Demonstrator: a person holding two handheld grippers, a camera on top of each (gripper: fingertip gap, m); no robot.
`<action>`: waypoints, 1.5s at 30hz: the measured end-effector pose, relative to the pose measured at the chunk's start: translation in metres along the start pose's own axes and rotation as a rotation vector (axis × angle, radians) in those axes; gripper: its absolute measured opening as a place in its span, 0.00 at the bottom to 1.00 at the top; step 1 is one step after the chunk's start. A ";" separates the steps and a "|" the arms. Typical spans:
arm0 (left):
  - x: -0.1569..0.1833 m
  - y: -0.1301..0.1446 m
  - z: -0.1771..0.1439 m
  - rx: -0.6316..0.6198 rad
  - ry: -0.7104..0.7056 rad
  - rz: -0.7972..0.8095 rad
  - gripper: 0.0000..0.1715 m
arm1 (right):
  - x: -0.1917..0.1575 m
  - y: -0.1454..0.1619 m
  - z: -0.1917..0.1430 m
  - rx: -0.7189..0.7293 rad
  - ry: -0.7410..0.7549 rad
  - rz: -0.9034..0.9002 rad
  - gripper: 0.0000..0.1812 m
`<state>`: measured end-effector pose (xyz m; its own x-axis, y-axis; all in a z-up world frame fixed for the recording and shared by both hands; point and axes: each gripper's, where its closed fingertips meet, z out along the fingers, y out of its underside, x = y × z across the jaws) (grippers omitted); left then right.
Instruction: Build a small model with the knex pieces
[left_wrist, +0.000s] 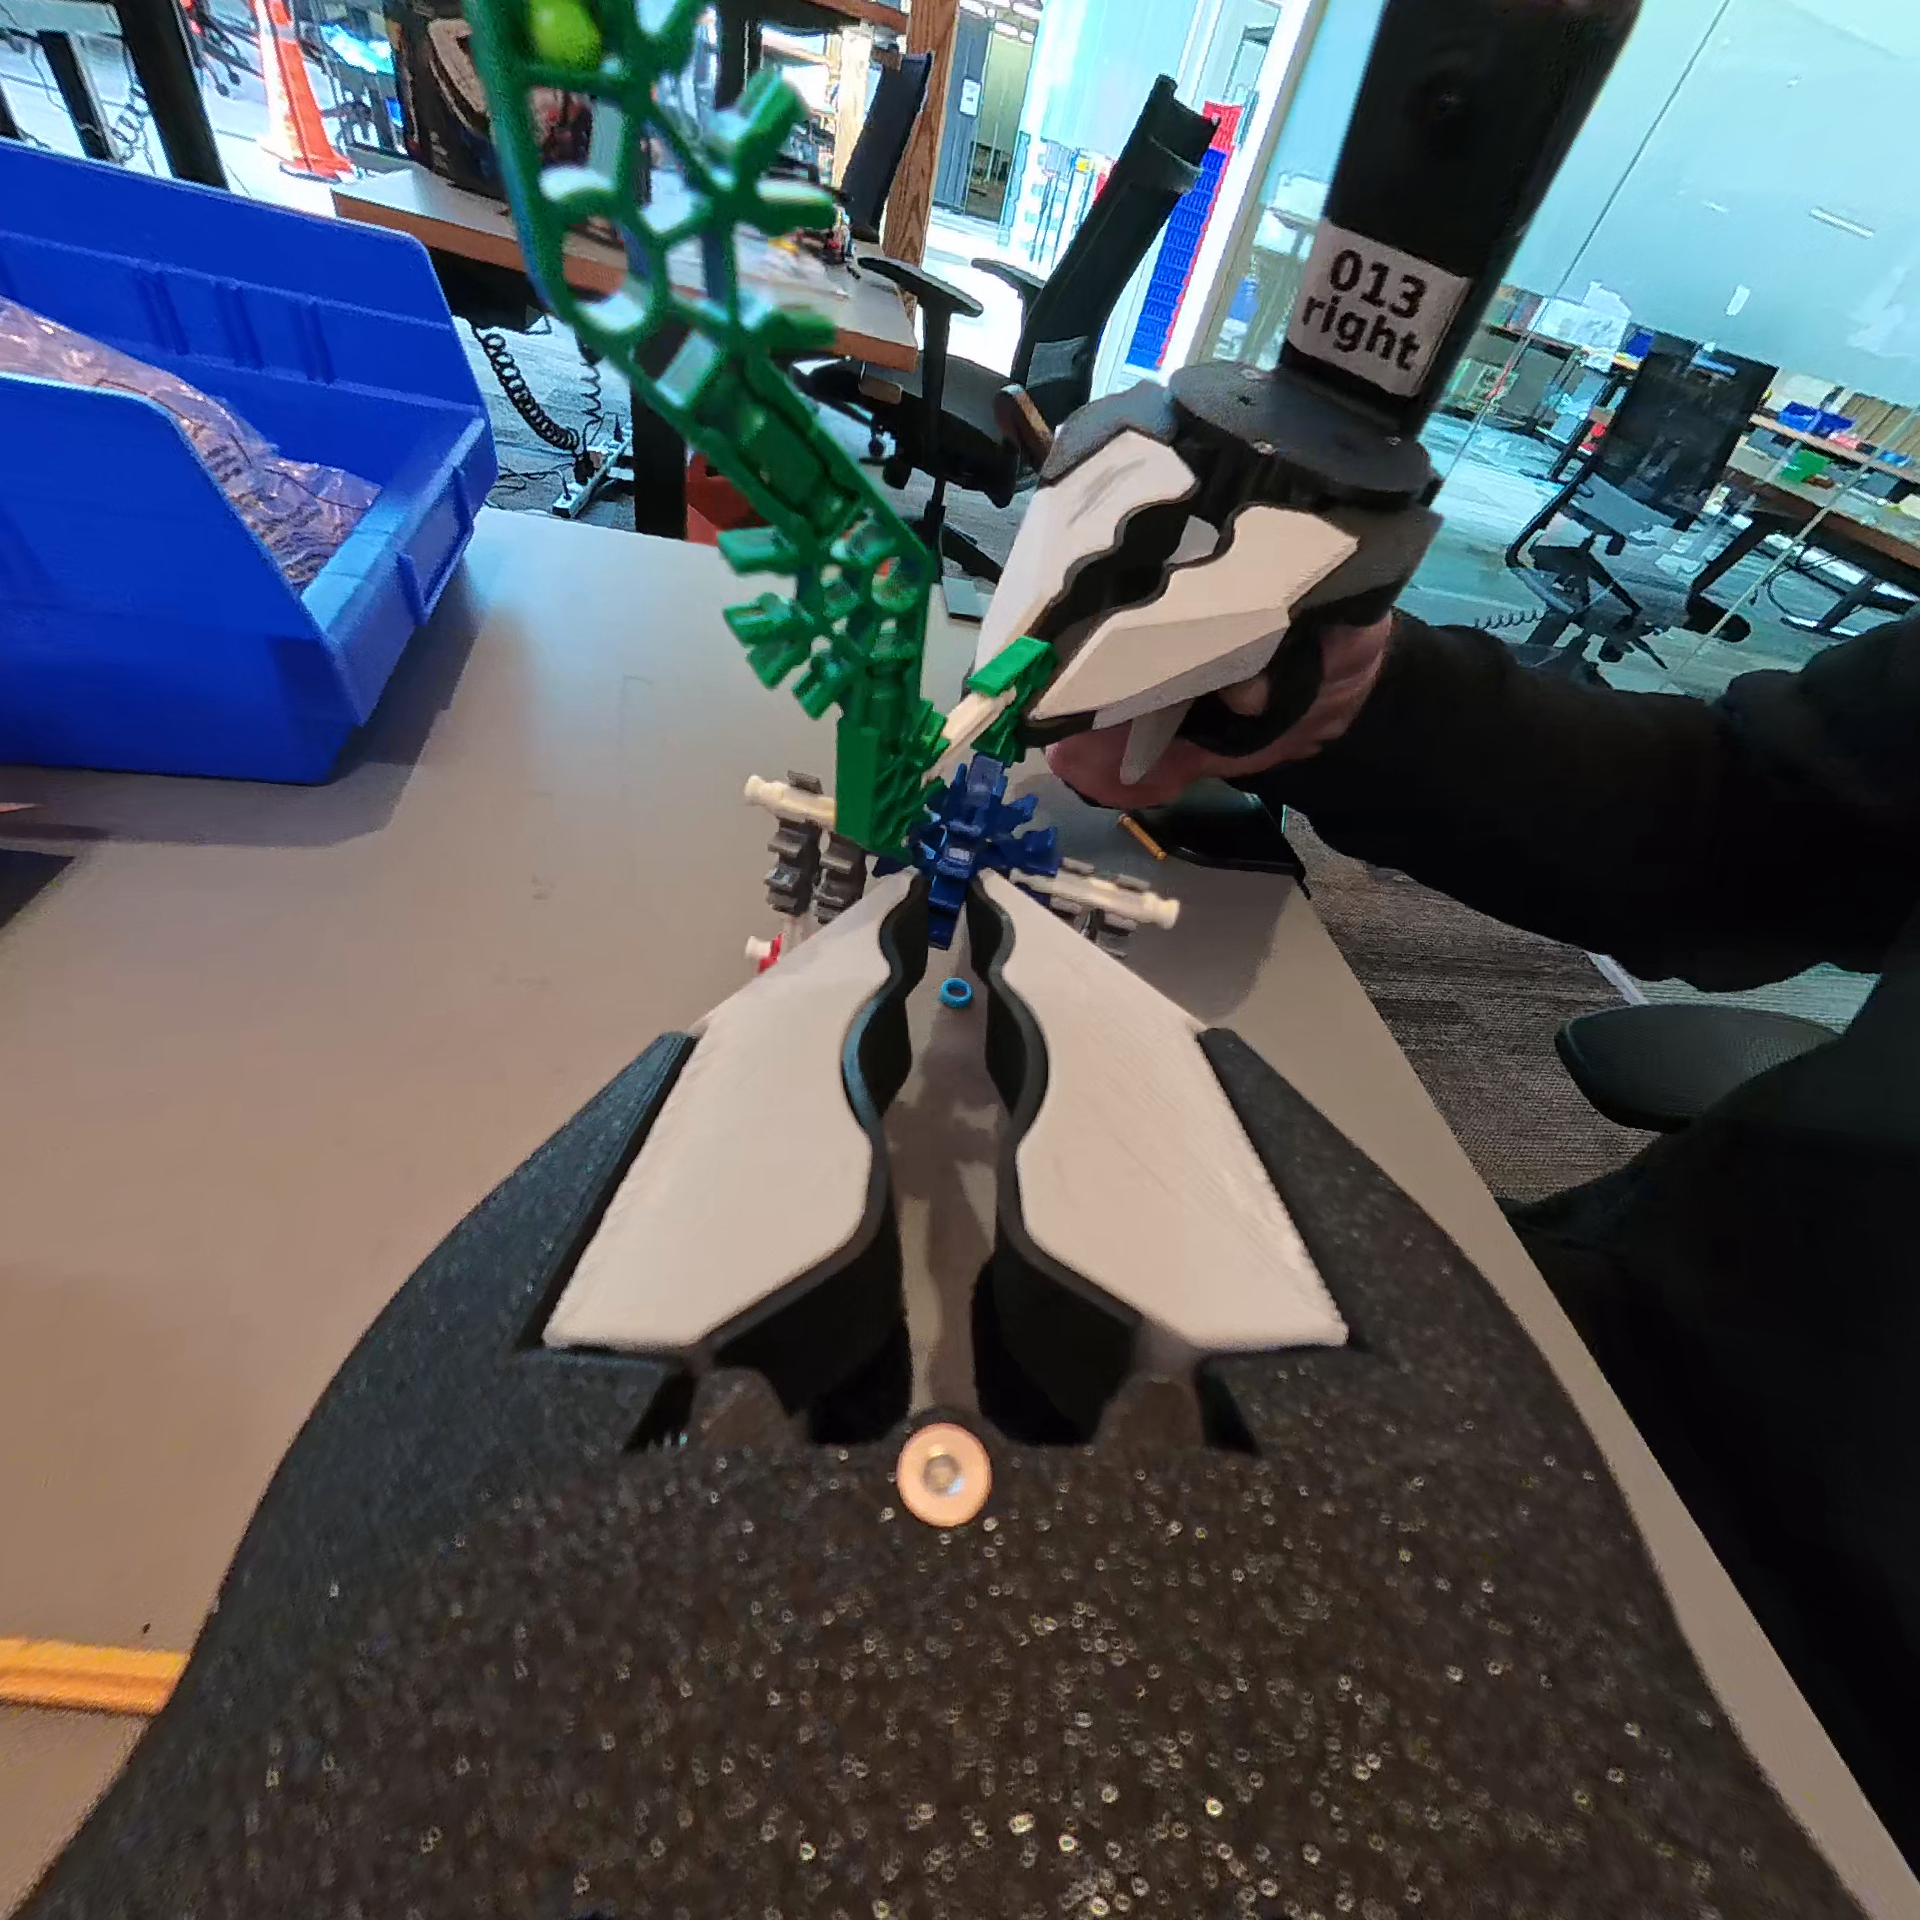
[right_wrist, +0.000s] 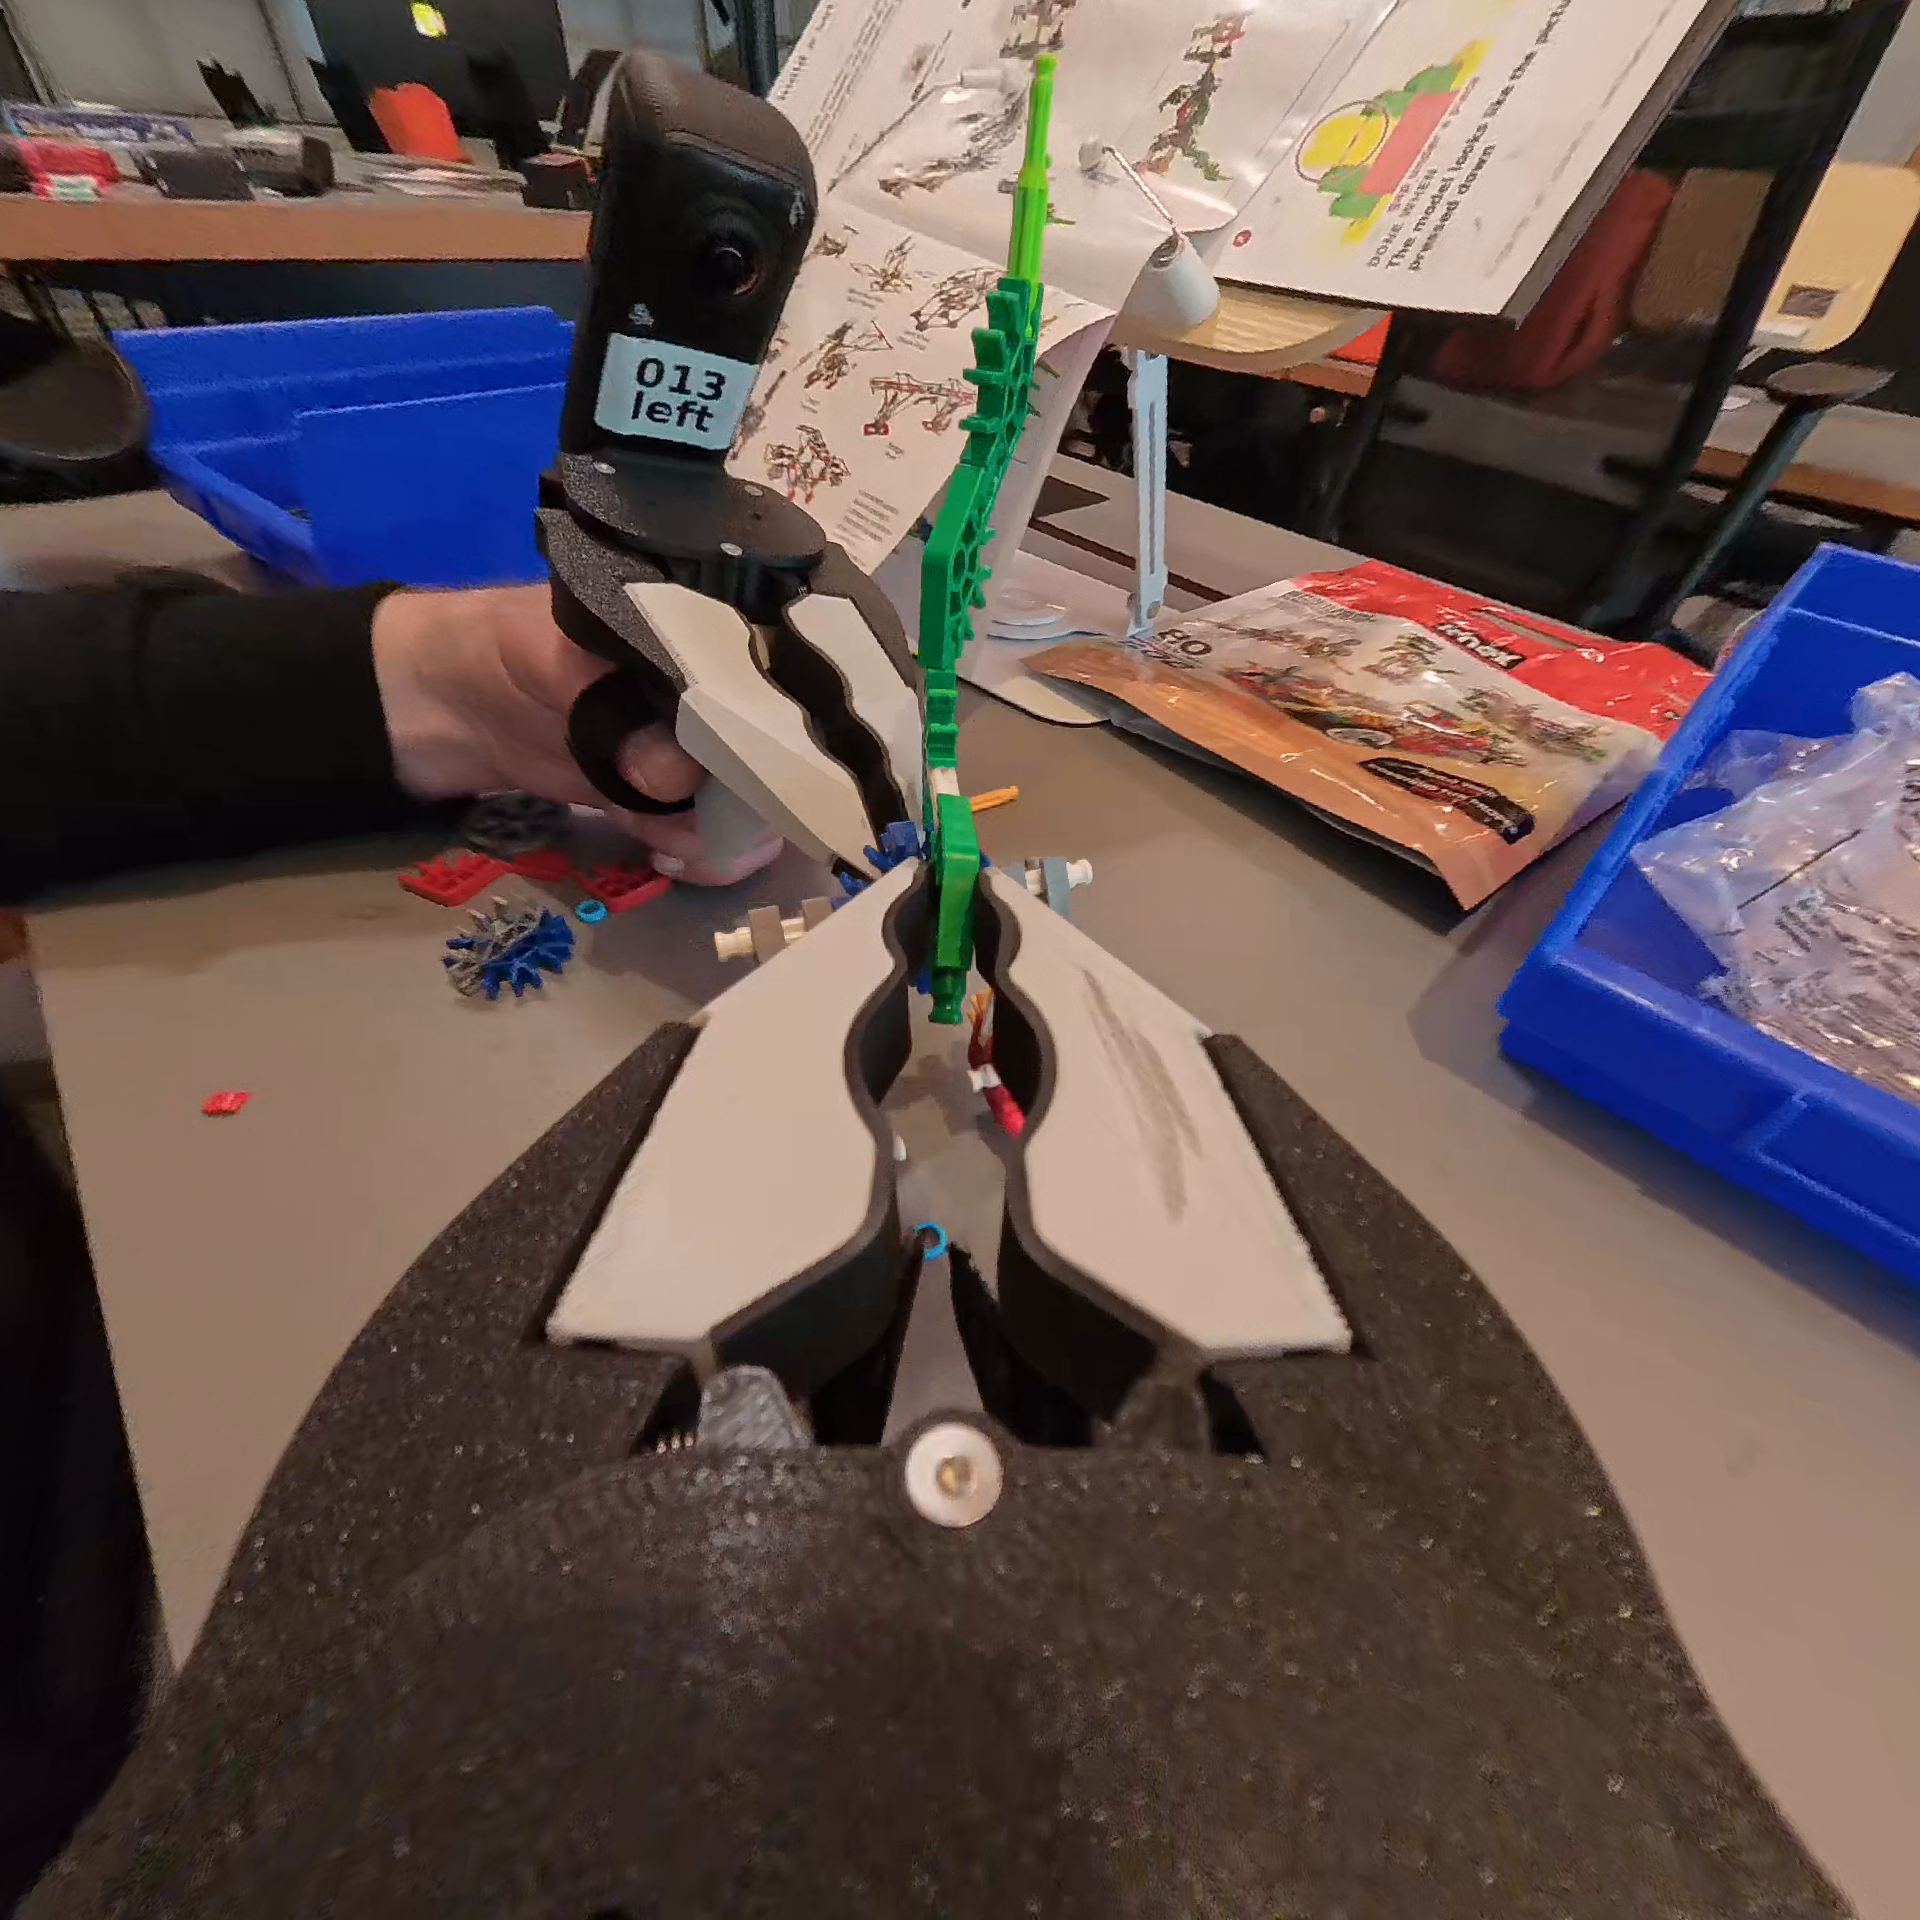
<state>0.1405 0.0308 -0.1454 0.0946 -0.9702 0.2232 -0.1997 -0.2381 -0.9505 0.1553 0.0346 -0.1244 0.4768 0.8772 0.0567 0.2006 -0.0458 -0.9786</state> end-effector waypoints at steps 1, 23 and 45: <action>-0.001 0.001 0.001 -0.008 -0.005 0.000 0.03 | 0.002 0.002 0.000 -0.005 0.013 -0.003 0.04; 0.003 0.003 0.005 -0.027 0.010 0.016 0.03 | -0.001 0.012 0.001 -0.039 -0.141 0.107 0.04; -0.008 0.006 0.007 -0.049 -0.051 0.002 0.02 | 0.008 0.016 0.005 -0.107 0.105 -0.131 0.03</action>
<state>0.1455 0.0379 -0.1544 0.1433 -0.9673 0.2091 -0.2472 -0.2396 -0.9389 0.1579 0.0431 -0.1406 0.5264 0.8243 0.2082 0.3544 0.0099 -0.9350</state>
